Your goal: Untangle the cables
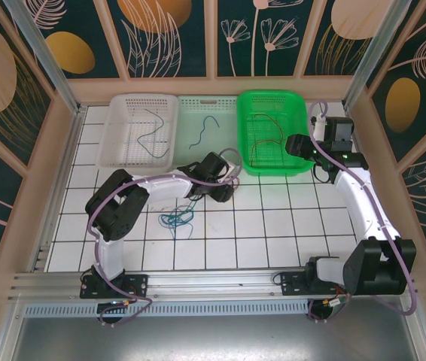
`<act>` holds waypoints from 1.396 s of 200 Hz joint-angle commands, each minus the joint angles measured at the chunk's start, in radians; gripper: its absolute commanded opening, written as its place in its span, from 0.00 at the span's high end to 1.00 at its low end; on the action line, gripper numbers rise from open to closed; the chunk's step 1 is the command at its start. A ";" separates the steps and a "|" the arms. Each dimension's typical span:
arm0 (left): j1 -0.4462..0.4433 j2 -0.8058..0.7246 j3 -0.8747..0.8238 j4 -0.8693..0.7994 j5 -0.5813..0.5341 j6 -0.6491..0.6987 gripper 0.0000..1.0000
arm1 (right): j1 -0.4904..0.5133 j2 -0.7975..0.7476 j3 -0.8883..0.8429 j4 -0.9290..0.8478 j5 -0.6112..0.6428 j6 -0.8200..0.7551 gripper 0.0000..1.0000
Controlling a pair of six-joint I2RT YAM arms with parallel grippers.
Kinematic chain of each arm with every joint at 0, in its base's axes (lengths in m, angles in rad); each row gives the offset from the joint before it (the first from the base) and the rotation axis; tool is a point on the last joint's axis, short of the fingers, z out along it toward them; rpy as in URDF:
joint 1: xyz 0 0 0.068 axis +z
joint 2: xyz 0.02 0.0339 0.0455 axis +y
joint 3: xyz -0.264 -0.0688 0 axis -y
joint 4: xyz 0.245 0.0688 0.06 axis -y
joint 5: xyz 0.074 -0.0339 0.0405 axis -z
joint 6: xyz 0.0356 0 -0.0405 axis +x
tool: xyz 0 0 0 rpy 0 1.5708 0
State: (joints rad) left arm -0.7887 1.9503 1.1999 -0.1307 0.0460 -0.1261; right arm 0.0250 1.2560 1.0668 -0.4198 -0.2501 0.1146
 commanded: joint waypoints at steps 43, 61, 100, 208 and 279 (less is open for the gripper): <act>-0.007 0.028 0.019 0.071 0.035 0.026 0.73 | -0.017 -0.029 -0.026 0.024 -0.002 0.012 0.29; -0.007 0.038 0.017 0.073 0.042 0.025 0.83 | -0.023 -0.030 -0.034 0.024 0.001 0.016 0.29; -0.007 0.001 -0.020 0.110 0.118 0.022 0.96 | -0.032 -0.041 -0.054 0.018 0.004 0.021 0.29; -0.041 -0.195 -0.179 0.254 0.298 0.087 1.00 | -0.069 -0.101 -0.278 0.061 -0.446 0.147 0.42; -0.042 -0.256 -0.152 0.306 0.333 0.037 1.00 | 0.030 -0.209 -0.479 0.274 -0.443 0.343 0.39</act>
State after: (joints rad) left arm -0.8322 1.7462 1.0275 0.1379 0.3599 -0.0792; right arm 0.0360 1.0748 0.6235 -0.2890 -0.6540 0.3408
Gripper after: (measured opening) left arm 0.054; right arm 0.601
